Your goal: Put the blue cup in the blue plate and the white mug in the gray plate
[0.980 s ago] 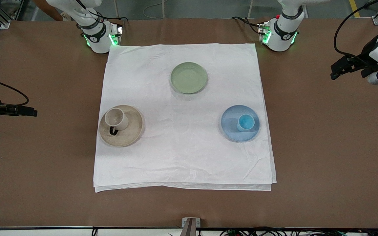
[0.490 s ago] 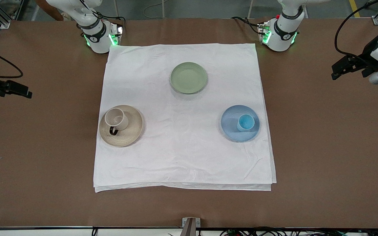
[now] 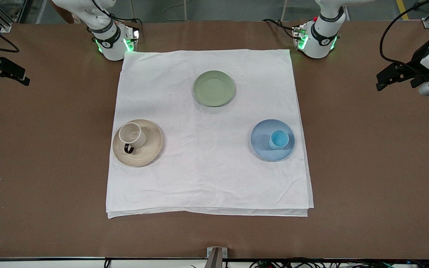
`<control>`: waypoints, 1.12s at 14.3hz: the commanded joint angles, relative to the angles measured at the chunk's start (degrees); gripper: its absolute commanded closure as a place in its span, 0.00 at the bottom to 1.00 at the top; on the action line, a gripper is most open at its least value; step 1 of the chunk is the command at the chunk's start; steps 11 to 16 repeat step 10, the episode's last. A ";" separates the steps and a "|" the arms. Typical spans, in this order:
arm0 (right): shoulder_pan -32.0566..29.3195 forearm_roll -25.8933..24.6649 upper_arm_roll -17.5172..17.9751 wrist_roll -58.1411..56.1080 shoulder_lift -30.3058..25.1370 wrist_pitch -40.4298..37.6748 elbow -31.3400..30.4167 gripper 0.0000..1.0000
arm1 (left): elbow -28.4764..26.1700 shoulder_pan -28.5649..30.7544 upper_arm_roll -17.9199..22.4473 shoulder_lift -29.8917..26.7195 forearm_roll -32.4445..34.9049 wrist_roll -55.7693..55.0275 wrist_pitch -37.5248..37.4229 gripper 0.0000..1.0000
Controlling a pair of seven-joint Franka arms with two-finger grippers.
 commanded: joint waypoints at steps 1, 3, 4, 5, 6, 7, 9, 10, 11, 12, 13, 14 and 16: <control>-0.41 -1.05 0.44 -0.83 -1.16 1.27 -1.49 0.00 | 0.45 0.19 0.08 0.34 -0.41 0.91 0.48 0.00; -0.41 -1.05 0.52 -0.92 -1.25 1.36 -1.31 0.00 | 1.07 0.19 0.08 0.70 -0.24 0.91 0.40 0.00; -0.32 -1.05 0.61 -0.92 -1.16 1.36 -0.88 0.00 | 1.07 0.11 0.08 0.79 -0.24 0.91 0.40 0.00; -0.32 -1.05 0.70 -1.09 -1.07 1.36 -0.53 0.00 | 1.07 0.02 -0.01 0.79 -0.15 0.91 0.40 0.00; -0.32 -1.05 0.87 -1.53 -1.07 1.27 -0.52 0.00 | 0.99 0.02 -0.01 0.79 0.02 0.91 0.40 0.00; -0.32 -1.05 0.79 -3.80 -1.07 1.10 -0.52 0.00 | 0.98 -0.16 -0.01 0.87 0.11 0.83 0.40 0.00; -0.41 -1.05 0.79 -6.54 -1.07 0.92 -0.43 0.00 | 1.07 -0.07 -0.01 0.87 0.11 0.91 0.40 0.00; -0.23 -1.14 0.96 -6.72 -1.07 0.92 -0.17 0.00 | 1.07 0.02 -0.10 0.87 0.11 0.91 0.40 0.00; -0.23 -1.14 0.96 -6.72 -1.07 0.92 -0.17 0.00 | 1.07 0.02 -0.10 0.87 0.11 0.91 0.40 0.00; -0.23 -1.14 0.96 -6.72 -1.07 0.92 -0.17 0.00 | 1.07 0.02 -0.10 0.87 0.11 0.91 0.40 0.00; -0.23 -1.14 0.96 -6.72 -1.07 0.92 -0.17 0.00 | 1.07 0.02 -0.10 0.87 0.11 0.91 0.40 0.00; -0.23 -1.14 0.96 -6.72 -1.07 0.92 -0.17 0.00 | 1.07 0.02 -0.10 0.87 0.11 0.91 0.40 0.00; -0.23 -1.14 0.96 -6.72 -1.07 0.92 -0.17 0.00 | 1.07 0.02 -0.10 0.87 0.11 0.91 0.40 0.00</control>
